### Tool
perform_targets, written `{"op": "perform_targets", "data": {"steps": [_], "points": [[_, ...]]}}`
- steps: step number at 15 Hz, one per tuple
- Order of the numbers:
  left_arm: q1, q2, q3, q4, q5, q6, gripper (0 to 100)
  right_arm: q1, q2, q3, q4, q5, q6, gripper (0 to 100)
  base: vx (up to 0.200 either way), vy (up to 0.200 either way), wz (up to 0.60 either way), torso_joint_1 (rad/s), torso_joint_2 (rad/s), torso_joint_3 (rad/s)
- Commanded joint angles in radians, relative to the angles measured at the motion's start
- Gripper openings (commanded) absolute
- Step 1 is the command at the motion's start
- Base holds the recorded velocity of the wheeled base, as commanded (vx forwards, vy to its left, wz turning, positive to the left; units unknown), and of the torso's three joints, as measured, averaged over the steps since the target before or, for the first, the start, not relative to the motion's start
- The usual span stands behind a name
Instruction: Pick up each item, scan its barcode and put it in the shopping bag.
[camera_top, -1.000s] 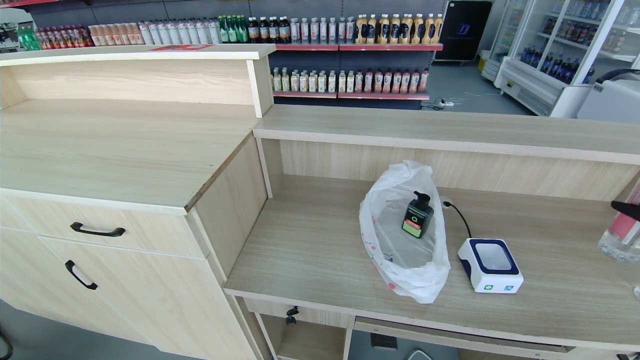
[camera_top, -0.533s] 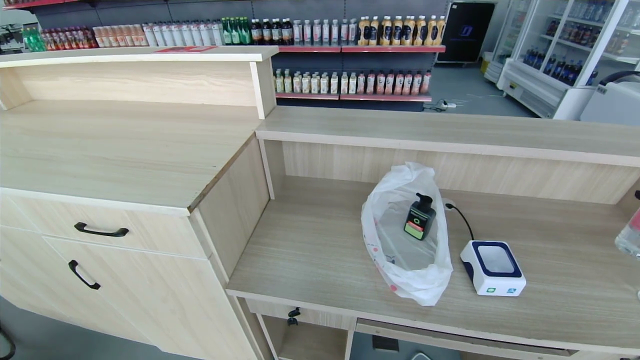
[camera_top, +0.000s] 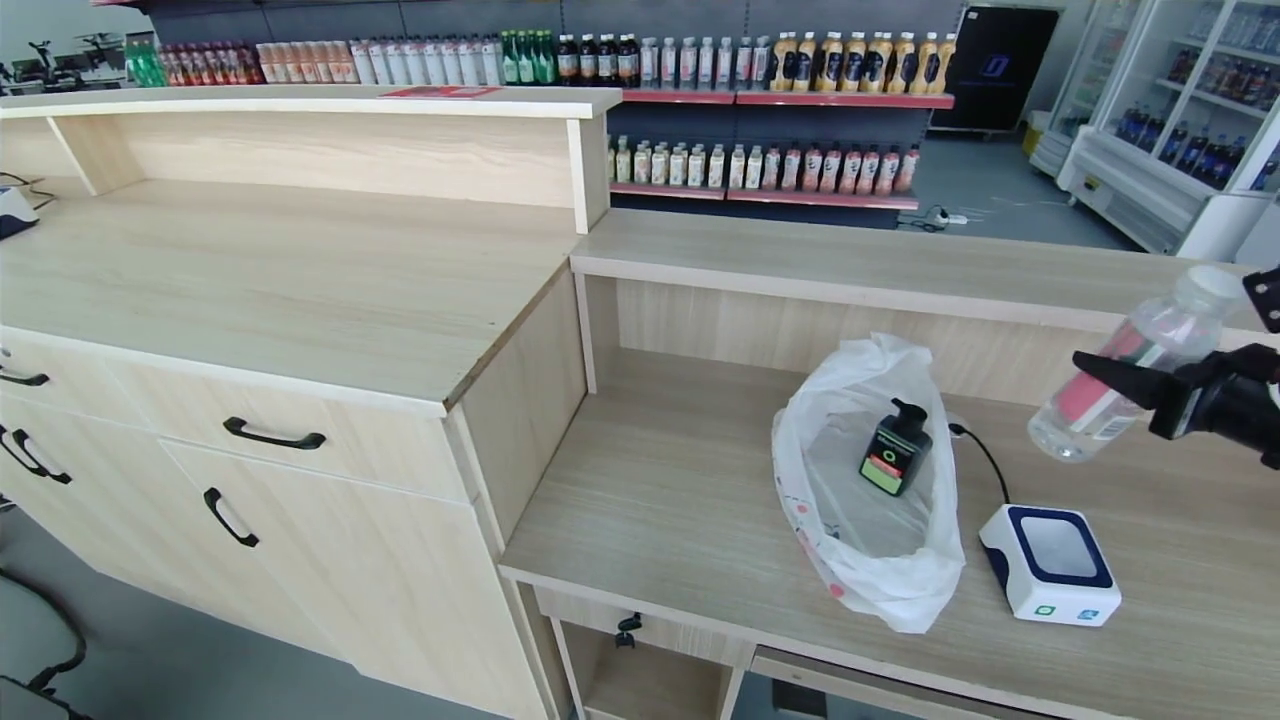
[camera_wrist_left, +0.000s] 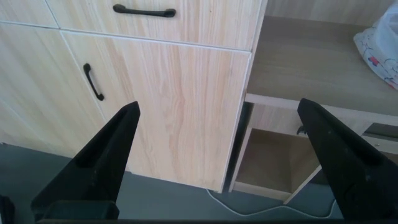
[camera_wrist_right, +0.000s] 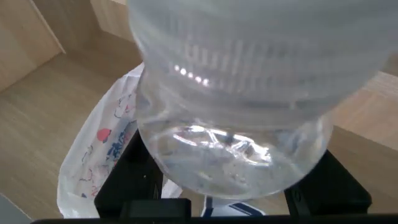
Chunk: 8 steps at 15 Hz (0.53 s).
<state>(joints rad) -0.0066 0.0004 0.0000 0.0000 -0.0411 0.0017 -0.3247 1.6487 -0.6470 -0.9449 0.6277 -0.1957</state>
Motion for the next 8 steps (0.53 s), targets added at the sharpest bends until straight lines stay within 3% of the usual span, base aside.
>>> {"op": "perform_targets", "data": {"steps": [1,4,8], "points": [[0.000,0.001,0.000,0.000,0.000,0.000,100,0.107,0.206,0.073,-0.173,0.001,0.006,0,0.000,0.000,0.00,0.000,0.00,0.000],[0.000,0.001,0.000,0.000,0.000,0.000,100,0.171,0.350,0.109,-0.388,0.000,0.007,0,0.000,0.000,0.00,0.000,0.00,0.000],[0.000,0.001,0.000,0.000,0.000,0.000,100,0.225,0.399,0.119,-0.434,0.001,0.007,0,0.000,0.000,0.00,0.000,0.00,0.000]]}}
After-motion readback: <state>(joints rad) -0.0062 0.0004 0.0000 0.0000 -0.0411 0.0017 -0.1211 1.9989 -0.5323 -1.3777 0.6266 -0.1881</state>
